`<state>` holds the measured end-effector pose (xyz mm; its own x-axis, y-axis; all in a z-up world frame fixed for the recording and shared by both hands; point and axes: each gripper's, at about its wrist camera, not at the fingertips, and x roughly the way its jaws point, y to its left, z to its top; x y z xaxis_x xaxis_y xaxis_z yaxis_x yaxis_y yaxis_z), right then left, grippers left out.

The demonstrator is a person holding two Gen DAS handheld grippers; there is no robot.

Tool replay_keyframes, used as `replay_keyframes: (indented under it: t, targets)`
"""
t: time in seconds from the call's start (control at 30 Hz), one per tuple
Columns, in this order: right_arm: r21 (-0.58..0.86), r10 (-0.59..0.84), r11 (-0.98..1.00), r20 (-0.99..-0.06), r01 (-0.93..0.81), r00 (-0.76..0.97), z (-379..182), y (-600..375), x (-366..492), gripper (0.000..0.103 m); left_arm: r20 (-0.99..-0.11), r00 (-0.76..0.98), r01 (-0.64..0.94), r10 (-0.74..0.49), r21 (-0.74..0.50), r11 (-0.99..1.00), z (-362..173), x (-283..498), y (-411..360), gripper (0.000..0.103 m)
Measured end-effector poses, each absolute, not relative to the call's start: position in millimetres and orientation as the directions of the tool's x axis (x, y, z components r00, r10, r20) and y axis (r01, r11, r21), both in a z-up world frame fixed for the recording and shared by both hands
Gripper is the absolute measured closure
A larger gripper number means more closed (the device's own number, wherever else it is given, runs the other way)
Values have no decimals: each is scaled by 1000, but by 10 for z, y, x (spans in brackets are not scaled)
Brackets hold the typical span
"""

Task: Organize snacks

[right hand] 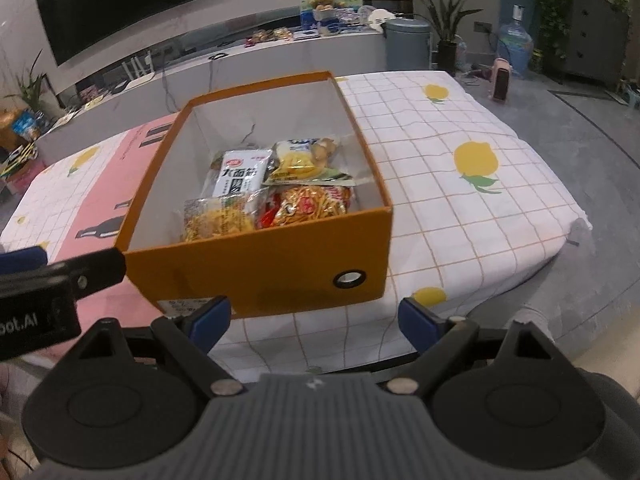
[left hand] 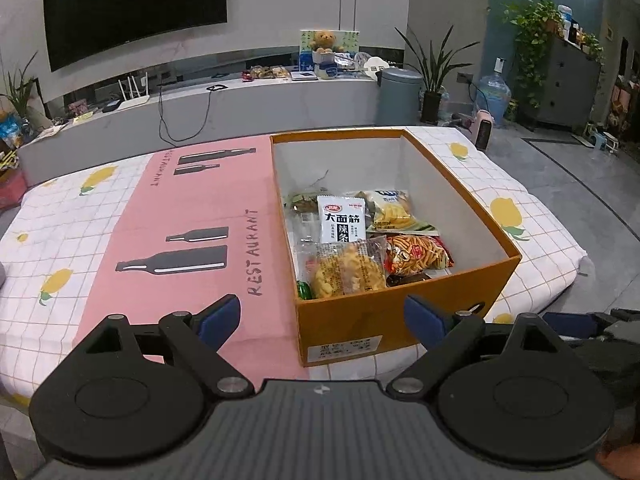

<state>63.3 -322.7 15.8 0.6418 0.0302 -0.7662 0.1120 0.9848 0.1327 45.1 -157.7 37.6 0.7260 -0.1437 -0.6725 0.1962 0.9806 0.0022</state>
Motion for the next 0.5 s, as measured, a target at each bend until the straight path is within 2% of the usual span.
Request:
replay_keyframes:
  t: [0.5]
  targets:
    - [146, 54, 985, -758, 88, 649, 174, -3169, 615, 14, -676, 722, 206, -149, 5, 978, 363, 449, -1600, 0]
